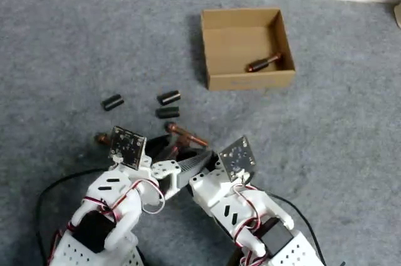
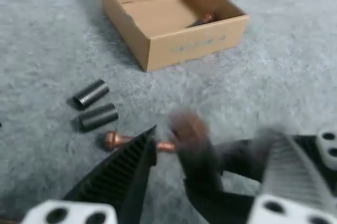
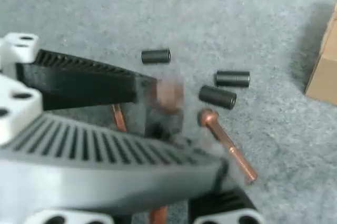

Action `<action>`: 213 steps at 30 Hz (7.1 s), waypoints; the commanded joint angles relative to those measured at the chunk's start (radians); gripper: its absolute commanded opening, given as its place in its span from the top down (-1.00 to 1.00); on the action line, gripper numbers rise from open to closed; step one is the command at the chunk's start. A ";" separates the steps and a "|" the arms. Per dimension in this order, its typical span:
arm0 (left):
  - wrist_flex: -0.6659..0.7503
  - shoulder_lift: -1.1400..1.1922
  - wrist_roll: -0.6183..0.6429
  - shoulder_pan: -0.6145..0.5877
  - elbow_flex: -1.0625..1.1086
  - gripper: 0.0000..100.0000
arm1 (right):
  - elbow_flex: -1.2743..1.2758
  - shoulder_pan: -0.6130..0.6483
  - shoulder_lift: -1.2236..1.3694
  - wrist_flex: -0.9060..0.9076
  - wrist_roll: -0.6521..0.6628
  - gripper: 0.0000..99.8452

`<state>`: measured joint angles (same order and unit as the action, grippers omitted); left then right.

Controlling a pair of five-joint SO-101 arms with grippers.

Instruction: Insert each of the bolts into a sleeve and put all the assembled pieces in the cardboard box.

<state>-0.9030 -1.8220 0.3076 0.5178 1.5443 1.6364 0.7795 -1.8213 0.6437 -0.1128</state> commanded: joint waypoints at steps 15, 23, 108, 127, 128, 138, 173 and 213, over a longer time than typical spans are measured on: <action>0.063 0.005 0.129 -0.338 -0.120 0.44 | -0.025 -0.025 -0.016 -0.067 0.009 0.99; 0.328 0.005 0.180 -0.369 0.111 0.94 | -0.025 -0.027 -0.016 -0.068 0.009 0.99; 0.388 0.005 0.160 -0.498 0.151 0.99 | -2.661 -0.035 1.750 1.124 -0.157 0.06; 0.384 0.005 0.152 -0.504 0.150 0.99 | -0.605 -0.084 0.828 0.361 0.069 0.06; 0.384 0.005 0.152 -0.504 0.150 0.99 | -0.561 -0.084 0.825 0.317 0.069 0.07; 0.385 0.004 -0.009 -0.504 0.147 0.99 | -0.489 -0.076 1.012 0.022 0.075 0.61; 0.338 0.013 -0.210 -0.650 0.120 0.98 | -1.194 -0.076 1.840 0.007 0.331 0.57; 0.311 0.007 -0.213 -0.650 0.110 0.98 | -1.543 -0.107 2.318 0.124 0.379 0.99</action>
<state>-0.5884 -1.8067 0.0974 -0.1189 1.6671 0.0898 0.6843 0.4941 0.7250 0.2984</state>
